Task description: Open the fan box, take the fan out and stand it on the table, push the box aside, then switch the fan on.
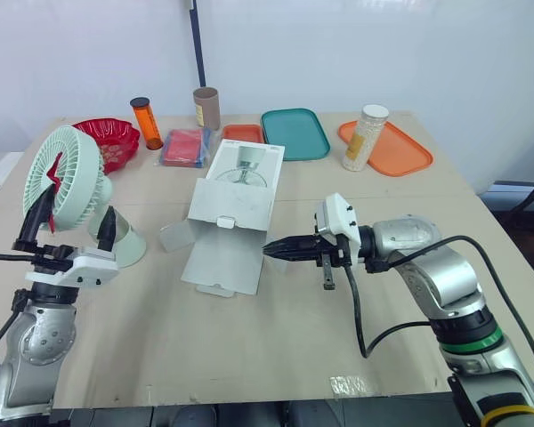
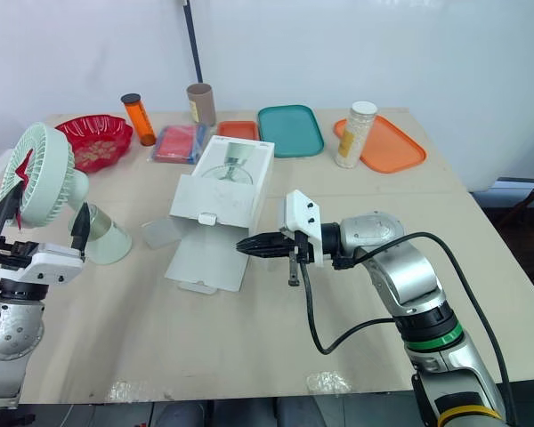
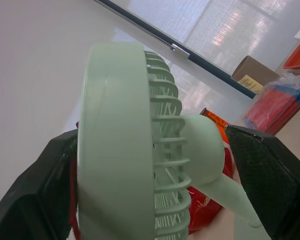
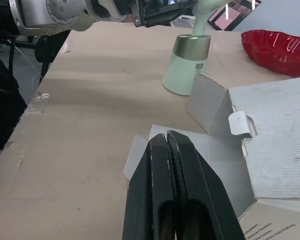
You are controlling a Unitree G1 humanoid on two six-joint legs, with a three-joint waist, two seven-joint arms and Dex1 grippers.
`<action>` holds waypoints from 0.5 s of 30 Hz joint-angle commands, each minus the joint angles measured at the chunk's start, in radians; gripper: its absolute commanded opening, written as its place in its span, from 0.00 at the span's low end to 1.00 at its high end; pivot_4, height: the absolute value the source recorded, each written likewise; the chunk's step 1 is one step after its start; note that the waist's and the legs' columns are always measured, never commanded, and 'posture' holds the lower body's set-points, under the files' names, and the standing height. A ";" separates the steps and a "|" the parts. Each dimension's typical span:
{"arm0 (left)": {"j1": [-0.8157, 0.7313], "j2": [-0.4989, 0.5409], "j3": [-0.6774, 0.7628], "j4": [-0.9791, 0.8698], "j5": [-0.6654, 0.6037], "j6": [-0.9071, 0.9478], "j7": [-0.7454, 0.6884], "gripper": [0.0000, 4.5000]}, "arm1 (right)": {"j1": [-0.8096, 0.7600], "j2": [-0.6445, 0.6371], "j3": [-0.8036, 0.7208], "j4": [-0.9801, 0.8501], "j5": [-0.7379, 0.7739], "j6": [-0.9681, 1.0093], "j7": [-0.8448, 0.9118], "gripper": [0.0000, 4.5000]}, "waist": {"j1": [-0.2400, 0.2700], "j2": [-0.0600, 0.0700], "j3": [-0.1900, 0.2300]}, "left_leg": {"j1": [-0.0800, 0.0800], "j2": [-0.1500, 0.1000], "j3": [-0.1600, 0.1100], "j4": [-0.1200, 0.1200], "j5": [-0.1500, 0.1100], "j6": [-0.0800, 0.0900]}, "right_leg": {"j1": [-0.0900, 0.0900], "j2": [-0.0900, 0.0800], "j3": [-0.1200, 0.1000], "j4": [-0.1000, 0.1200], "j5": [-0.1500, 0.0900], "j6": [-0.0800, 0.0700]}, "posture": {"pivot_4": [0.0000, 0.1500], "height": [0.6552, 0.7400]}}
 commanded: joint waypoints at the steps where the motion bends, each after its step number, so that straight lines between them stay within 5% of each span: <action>1: 0.004 -0.007 0.036 -0.083 -0.012 0.021 0.016 1.00 | -0.015 -0.001 -0.006 -0.015 -0.002 -0.017 0.004 0.00 | 0.000 0.000 0.000 | 0.000 0.000 0.000 0.000 0.000 0.000 | 0.000 0.000 0.000 0.000 0.000 0.000 | 1.00 1.00; 15: 0.062 -0.060 0.017 -0.151 -0.025 0.110 -0.008 1.00 | -0.022 0.007 -0.001 -0.009 -0.005 -0.017 0.008 0.00 | 0.000 0.000 0.000 | 0.000 0.000 0.000 0.000 0.000 0.000 | 0.000 0.000 0.000 0.000 0.000 0.000 | 1.00 1.00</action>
